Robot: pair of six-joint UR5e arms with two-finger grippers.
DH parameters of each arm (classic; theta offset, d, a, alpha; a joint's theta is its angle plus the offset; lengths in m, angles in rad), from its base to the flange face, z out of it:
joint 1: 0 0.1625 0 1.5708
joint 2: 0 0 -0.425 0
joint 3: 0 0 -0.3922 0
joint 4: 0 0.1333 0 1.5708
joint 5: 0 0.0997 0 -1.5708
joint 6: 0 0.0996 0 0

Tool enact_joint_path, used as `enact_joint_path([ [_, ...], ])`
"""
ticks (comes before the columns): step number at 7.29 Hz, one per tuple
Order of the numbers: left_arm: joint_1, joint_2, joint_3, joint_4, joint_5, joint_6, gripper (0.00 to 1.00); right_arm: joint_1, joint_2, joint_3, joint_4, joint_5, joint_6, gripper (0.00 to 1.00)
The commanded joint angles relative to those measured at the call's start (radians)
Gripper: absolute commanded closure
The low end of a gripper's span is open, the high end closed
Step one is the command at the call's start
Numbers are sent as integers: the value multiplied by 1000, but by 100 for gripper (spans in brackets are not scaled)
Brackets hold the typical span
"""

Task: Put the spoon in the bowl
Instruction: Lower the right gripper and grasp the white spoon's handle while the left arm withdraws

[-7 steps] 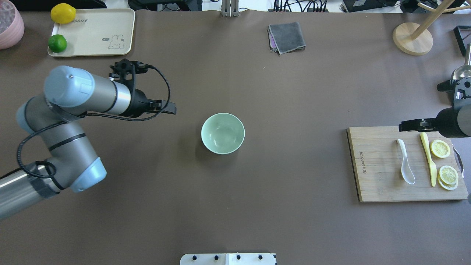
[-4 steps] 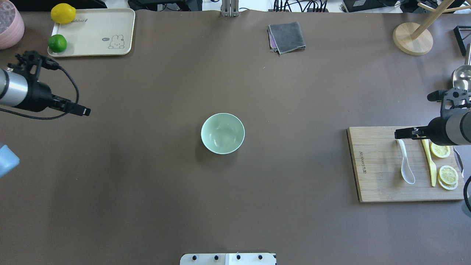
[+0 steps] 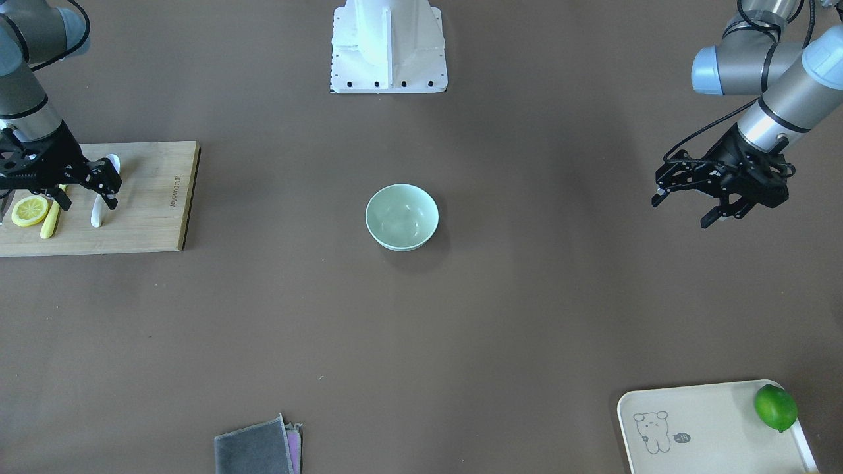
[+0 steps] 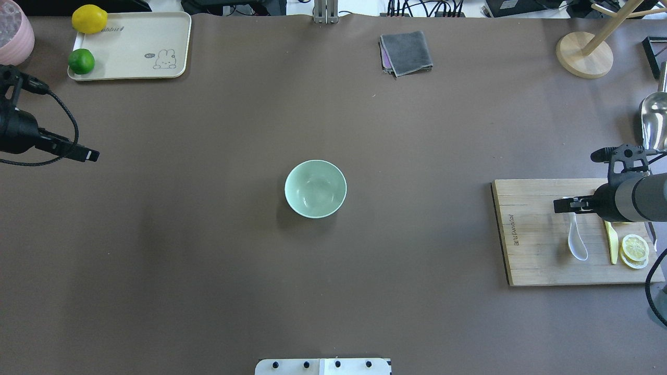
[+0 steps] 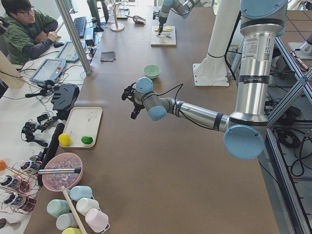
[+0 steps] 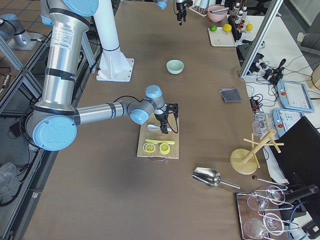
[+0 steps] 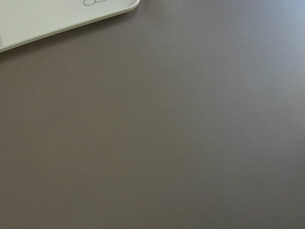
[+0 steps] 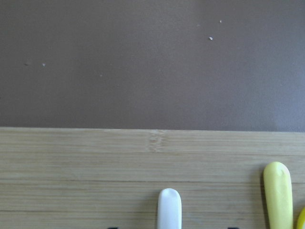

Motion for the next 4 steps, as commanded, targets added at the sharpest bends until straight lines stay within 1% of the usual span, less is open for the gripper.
enact_joint_path([
  [1,0,-7,1,1,3,-2,2,-9,-1,-3,2,-4,69,64],
  [2,2,-10,1,1,5,-8,2,-9,-1,-1,2,-4,105,96],
  [3,2,-13,1,1,5,-10,2,-9,1,-3,2,-7,106,100],
  [4,3,-15,1,1,5,-11,2,-9,1,-3,0,-10,106,100],
])
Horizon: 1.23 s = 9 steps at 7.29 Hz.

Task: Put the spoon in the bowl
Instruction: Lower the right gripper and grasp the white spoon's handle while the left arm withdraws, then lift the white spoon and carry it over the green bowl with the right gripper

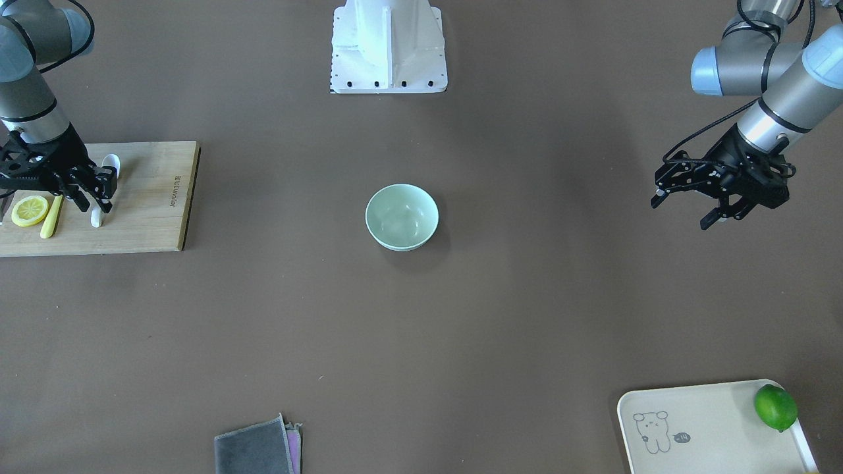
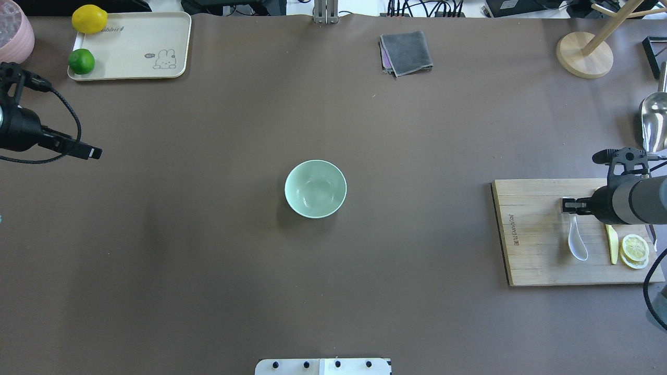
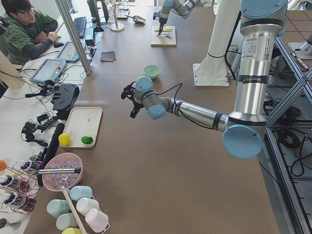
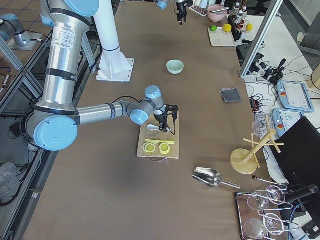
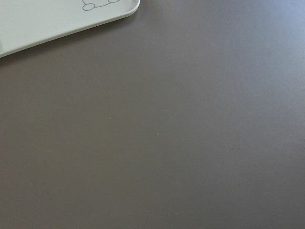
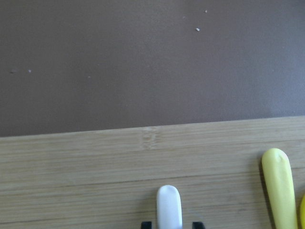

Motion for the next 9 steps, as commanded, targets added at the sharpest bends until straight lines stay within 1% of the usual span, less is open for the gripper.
enact_joint_path([
  [1,3,-6,2,2,0,-2,2,0,1,1,-1,-2,7,100],
  [3,3,-18,6,11,0,-2,2,1,25,44,-3,6,7,100],
  [4,3,-27,14,11,0,-4,2,6,87,50,-16,7,15,100],
  [5,3,-33,20,11,0,-4,2,4,166,49,-53,6,88,100],
  [6,4,-36,32,8,0,-4,2,-2,270,44,-131,6,196,100],
  [7,6,-44,44,3,2,-4,2,-26,348,52,-203,-5,299,100],
  [8,4,-50,55,0,2,-4,2,-73,401,50,-216,-61,382,100],
  [9,4,-50,57,0,2,-4,2,-124,466,43,-255,-118,447,100],
])
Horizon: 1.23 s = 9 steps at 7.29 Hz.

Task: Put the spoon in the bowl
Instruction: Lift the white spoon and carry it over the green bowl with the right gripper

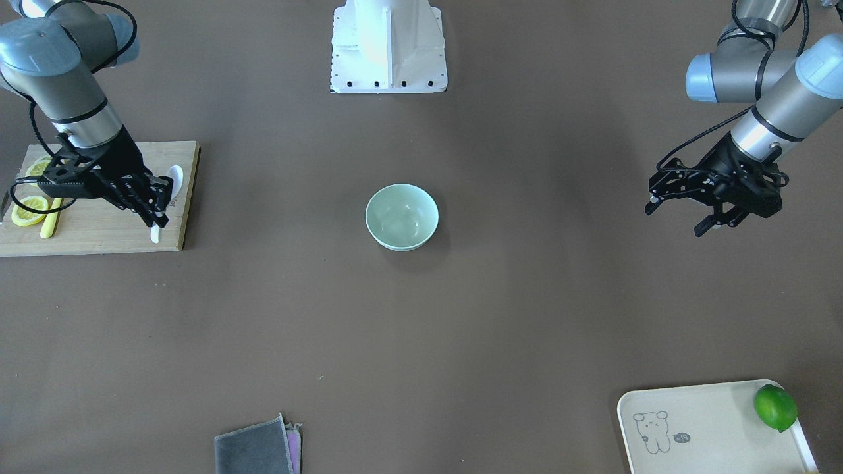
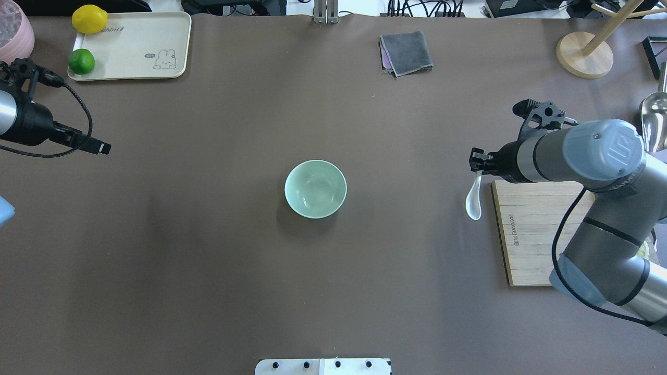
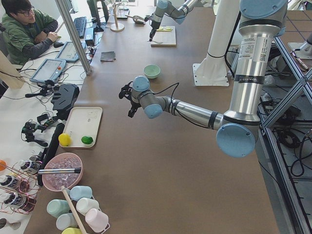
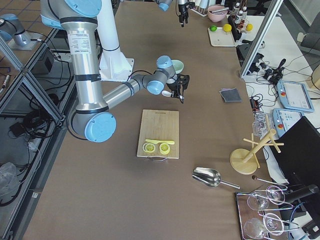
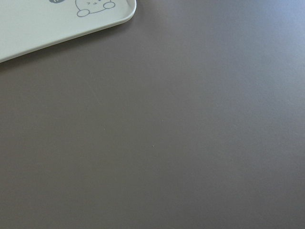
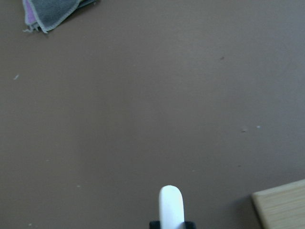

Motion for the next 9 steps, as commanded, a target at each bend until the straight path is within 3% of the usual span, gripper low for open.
enact_joint_path([
  [1,0,-3,5,-2,0,0,2,-88,165,-6,-125,-91,150,100],
  [3,1,-3,13,-3,0,0,2,-221,330,-16,-291,-280,362,100],
  [5,0,-2,14,-3,0,0,2,-298,492,-137,-368,-431,516,100],
  [6,0,0,14,-3,-1,0,2,-304,566,-247,-367,-475,547,100],
  [9,0,2,14,-6,-1,-2,2,-304,577,-266,-364,-508,545,100],
])
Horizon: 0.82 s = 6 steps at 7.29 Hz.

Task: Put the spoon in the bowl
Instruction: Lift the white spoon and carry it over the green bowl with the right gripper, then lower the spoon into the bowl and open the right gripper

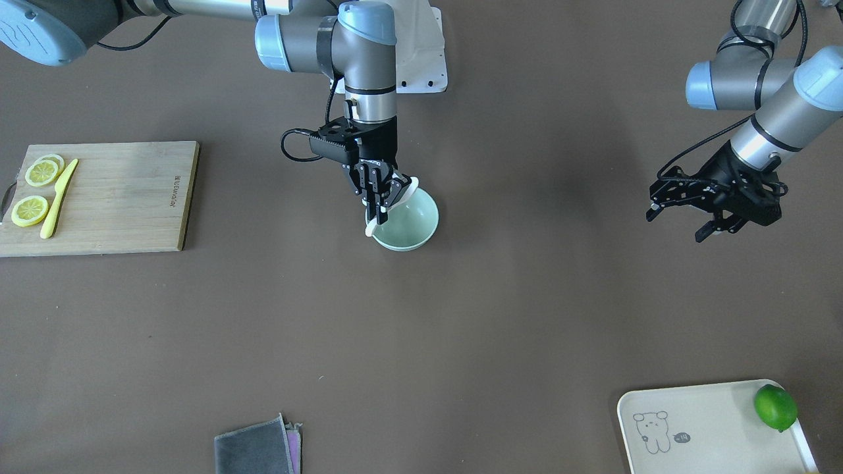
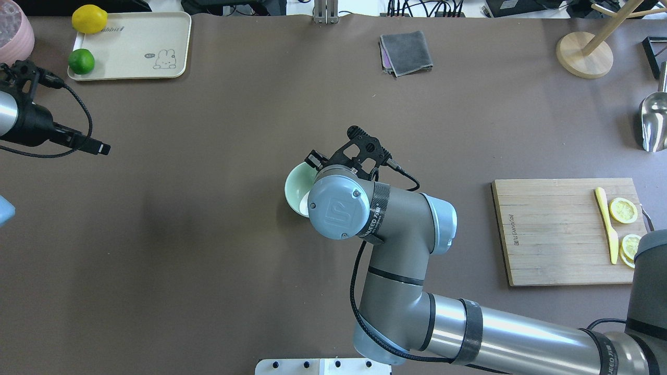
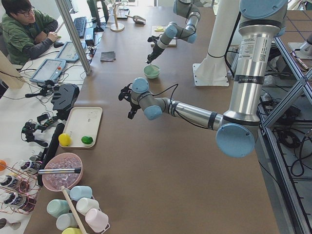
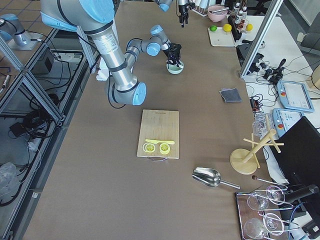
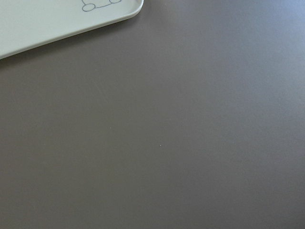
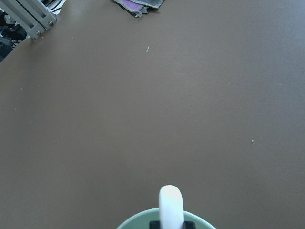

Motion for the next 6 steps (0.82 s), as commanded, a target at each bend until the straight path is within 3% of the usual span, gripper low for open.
enact_joint_path([
  [1,0,1,0,-1,0,-1,2,-3,5,-1,-1,-32,-37,12],
  [2,0,1,0,-1,0,-1,2,-3,5,1,-3,-40,-83,0],
  [4,0,2,-5,-1,-3,1,2,4,-7,53,-9,-39,-174,0],
  [5,-12,10,-6,5,-9,18,2,36,-58,147,-48,-1,-298,0],
  [6,-79,11,0,16,-32,47,2,100,-183,282,-55,129,-447,0],
])
